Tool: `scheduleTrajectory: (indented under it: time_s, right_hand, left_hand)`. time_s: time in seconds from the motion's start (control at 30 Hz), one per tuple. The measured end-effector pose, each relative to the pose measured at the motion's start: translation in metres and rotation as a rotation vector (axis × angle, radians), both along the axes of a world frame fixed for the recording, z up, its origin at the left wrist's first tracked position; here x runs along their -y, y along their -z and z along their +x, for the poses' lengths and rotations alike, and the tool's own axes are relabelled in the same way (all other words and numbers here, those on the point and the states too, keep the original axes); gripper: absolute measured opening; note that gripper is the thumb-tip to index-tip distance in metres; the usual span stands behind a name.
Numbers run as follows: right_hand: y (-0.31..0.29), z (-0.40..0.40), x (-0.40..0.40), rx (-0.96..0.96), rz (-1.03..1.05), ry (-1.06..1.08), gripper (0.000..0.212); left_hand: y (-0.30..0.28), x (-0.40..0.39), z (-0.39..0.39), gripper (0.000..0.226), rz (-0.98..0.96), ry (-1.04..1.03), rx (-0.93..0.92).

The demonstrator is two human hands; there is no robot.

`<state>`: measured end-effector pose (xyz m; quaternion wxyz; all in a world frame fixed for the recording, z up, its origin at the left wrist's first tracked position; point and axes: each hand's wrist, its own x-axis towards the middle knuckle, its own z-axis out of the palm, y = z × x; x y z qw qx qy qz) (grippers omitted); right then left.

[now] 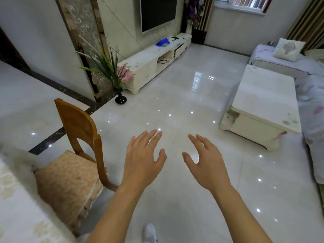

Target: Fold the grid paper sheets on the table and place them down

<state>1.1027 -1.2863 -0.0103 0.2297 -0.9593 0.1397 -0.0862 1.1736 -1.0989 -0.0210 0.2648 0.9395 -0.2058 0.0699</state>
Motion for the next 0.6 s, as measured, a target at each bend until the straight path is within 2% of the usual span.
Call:
scheduleTrajectory:
  time_s: [0.17,0.5,0.6]
  right_hand:
    - [-0.007,0.086,-0.007,0.006,-0.044,-0.044,0.060]
    - [0.007,0.203,-0.014,-0.004,-0.017,-0.153,0.060]
    - [0.016,0.243,-0.011,0.022,-0.037,-0.199,0.059]
  left_hand:
    - [0.000,-0.014,0.082,0.060,-0.004,-0.033,-0.026]
    - [0.012,-0.022,0.177,0.054,0.035,-0.115,-0.040]
    - [0.018,-0.020,0.207,0.060,0.085,-0.122,-0.027]
